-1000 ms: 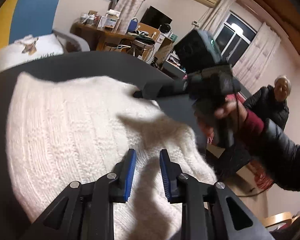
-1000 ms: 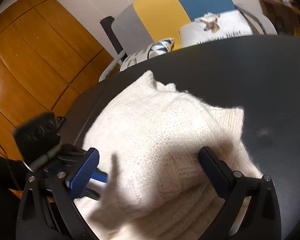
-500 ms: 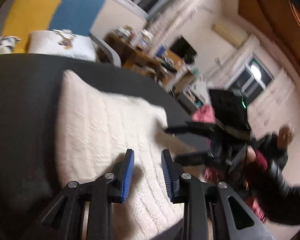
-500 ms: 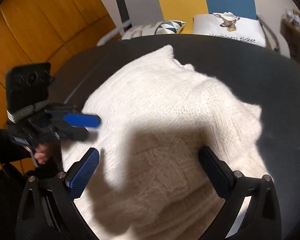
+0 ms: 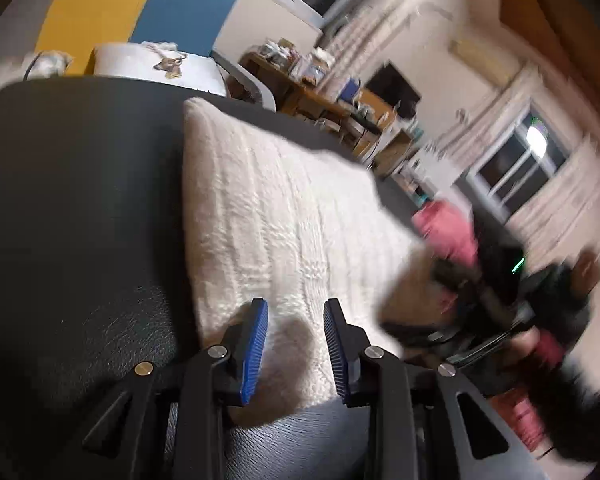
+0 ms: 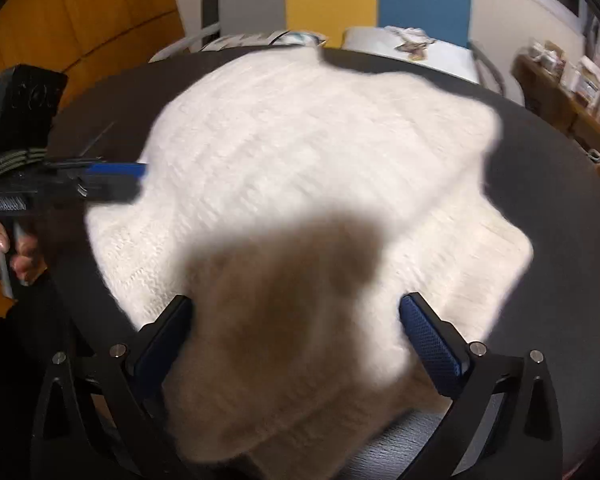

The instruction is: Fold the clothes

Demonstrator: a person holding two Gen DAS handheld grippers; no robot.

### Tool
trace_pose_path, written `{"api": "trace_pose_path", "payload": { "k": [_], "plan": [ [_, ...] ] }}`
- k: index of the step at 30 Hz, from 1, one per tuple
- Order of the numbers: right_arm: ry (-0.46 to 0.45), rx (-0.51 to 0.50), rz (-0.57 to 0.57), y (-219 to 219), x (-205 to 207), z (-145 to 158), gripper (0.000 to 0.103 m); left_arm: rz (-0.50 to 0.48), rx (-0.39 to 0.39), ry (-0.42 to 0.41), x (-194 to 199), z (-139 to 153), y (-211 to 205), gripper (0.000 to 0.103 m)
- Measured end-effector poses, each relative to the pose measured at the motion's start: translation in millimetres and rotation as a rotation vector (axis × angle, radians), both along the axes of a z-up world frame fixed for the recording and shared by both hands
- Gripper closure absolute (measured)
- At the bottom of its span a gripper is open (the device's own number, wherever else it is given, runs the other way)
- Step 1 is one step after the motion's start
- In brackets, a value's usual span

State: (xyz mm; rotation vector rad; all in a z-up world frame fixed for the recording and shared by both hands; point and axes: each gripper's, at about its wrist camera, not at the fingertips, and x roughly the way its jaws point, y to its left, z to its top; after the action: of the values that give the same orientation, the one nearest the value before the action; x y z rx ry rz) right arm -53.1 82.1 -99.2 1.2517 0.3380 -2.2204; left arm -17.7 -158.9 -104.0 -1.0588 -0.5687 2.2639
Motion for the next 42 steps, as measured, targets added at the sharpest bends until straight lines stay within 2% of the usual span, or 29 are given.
{"api": "trace_pose_path", "payload": {
  "k": [5,8,10,12,14,15,17,18,20,21,23,25,26,27,30,31,33,36,41,42],
  "plan": [
    [0.059,0.07,-0.017,-4,10,15,0.0,0.067,0.038,0.051,10,13,-44,0.073],
    [0.17,0.065,0.01,-12,26,46,0.0,-0.007,0.008,0.115,20,21,-40,0.073],
    [0.21,0.034,0.037,-24,31,62,0.0,-0.092,-0.038,0.149,25,26,-20,0.073],
    [0.23,0.024,0.085,-44,33,69,0.0,-0.172,-0.098,0.137,17,21,6,0.073],
    [0.188,0.057,0.125,-62,33,56,0.0,-0.228,-0.188,0.057,2,0,28,0.074],
    [0.158,0.079,0.143,-71,32,47,0.0,-0.236,-0.187,0.039,-1,-6,30,0.075],
    [0.042,0.169,0.126,-71,23,7,0.0,-0.22,-0.114,0.022,-3,-12,20,0.075],
    [0.013,0.186,0.106,-65,22,-14,0.001,-0.206,-0.071,-0.002,-5,-12,15,0.076],
    [0.084,0.1,0.088,-54,29,-21,0.001,-0.191,-0.001,-0.026,-8,-9,4,0.076],
    [0.092,0.09,0.079,-52,29,-21,0.001,-0.178,0.03,-0.025,-9,-4,-4,0.074],
    [0.114,0.104,0.077,-54,30,-16,0.0,-0.138,0.068,0.019,-17,15,-22,0.073],
    [0.138,0.038,0.079,-56,39,1,0.0,-0.117,0.103,0.086,-27,38,-39,0.072],
    [0.151,-0.008,0.081,-57,45,12,0.0,-0.115,0.086,0.121,-38,51,-40,0.071],
    [0.138,-0.1,0.101,-59,51,22,0.0,-0.118,0.056,0.155,-50,63,-38,0.071],
    [0.026,-0.388,0.218,-80,71,32,0.0,-0.21,-0.071,0.208,-93,85,-9,0.071],
    [-0.001,-0.438,0.239,-89,75,29,0.0,-0.238,-0.106,0.202,-104,84,1,0.071],
    [-0.045,-0.44,0.233,-111,76,13,0.0,-0.294,-0.176,0.189,-125,82,22,0.071],
    [-0.057,-0.38,0.13,-128,62,-13,0.0,-0.366,-0.244,0.168,-140,68,47,0.071],
    [-0.062,-0.463,-0.011,-122,39,-28,0.0,-0.428,-0.254,0.168,-127,49,64,0.071],
    [-0.04,-0.469,-0.031,-121,37,-28,0.0,-0.436,-0.251,0.168,-126,46,65,0.07]
  ]
}}
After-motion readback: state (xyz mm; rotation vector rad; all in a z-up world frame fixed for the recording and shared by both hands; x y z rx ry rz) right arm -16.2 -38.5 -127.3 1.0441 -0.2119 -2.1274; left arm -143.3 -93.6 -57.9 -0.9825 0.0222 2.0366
